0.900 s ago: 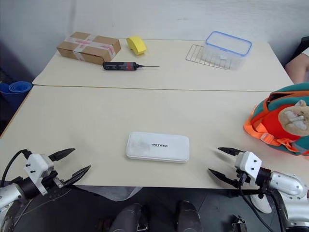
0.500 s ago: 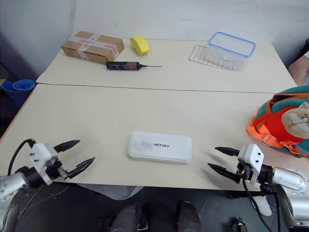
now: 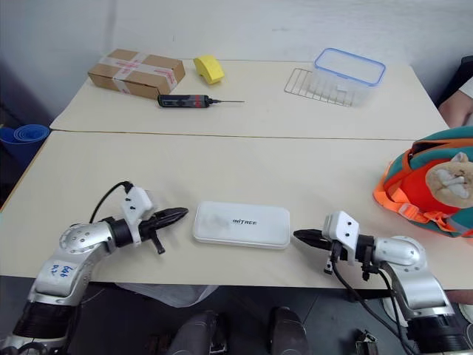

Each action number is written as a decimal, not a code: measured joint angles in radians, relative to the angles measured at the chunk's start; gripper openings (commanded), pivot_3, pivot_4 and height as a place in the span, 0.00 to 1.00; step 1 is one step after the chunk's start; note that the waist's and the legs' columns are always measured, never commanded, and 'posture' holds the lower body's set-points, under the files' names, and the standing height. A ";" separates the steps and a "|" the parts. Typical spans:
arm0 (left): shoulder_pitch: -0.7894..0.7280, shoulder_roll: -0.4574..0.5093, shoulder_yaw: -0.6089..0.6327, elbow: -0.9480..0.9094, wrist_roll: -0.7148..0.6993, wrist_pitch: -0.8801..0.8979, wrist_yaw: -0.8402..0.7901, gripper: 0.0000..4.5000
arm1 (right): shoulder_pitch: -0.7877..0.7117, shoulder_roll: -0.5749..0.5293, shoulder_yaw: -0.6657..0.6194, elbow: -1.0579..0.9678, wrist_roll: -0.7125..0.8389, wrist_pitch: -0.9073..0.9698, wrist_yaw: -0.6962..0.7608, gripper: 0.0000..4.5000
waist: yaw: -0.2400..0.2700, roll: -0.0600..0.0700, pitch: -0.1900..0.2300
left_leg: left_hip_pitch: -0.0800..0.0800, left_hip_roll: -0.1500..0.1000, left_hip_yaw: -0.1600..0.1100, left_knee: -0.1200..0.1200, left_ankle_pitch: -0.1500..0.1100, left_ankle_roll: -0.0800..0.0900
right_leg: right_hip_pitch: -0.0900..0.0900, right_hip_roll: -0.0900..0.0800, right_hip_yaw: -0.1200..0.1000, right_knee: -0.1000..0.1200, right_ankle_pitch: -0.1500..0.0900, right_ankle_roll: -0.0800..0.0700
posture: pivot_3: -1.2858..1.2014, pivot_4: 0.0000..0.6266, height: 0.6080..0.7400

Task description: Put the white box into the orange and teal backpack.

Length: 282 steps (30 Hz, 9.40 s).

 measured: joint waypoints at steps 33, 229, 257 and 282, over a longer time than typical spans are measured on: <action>-0.354 0.046 0.274 0.271 -0.533 1.210 0.001 0.99 | -0.165 -0.102 0.030 0.200 -0.047 -0.011 0.150 0.00 | 0.001 -0.002 0.001 | -0.002 0.000 -0.003 0.009 0.001 0.000 | 0.001 0.002 -0.001 0.005 0.000 0.000 | 0.52 0.24 1.00; -0.489 -0.331 -0.145 0.006 -0.244 0.070 -0.312 0.06 | 0.096 -0.132 -0.326 -0.352 0.727 0.762 -0.026 0.00 | 0.028 -0.006 -0.001 | -0.013 -0.003 -0.007 0.016 -0.002 0.010 | 0.002 0.002 -0.005 -0.006 0.005 0.007 | 0.52 0.24 1.00; -0.558 -0.116 -0.065 0.493 -0.070 -0.096 -0.360 0.05 | 0.163 -0.102 -0.353 -0.399 0.741 0.757 -0.098 0.00 | 0.027 -0.006 -0.001 | -0.012 -0.004 -0.005 0.016 -0.002 0.011 | 0.000 0.002 -0.007 -0.003 0.005 0.007 | 0.52 0.24 1.00; 0.013 0.287 0.130 0.122 -0.153 0.051 -0.536 1.00 | 0.426 -0.107 -0.538 -0.167 0.294 0.150 0.129 0.99 | 0.023 -0.005 -0.001 | -0.005 -0.002 -0.004 0.014 -0.008 0.009 | 0.004 -0.001 -0.001 -0.009 0.004 0.005 | 0.52 0.24 1.00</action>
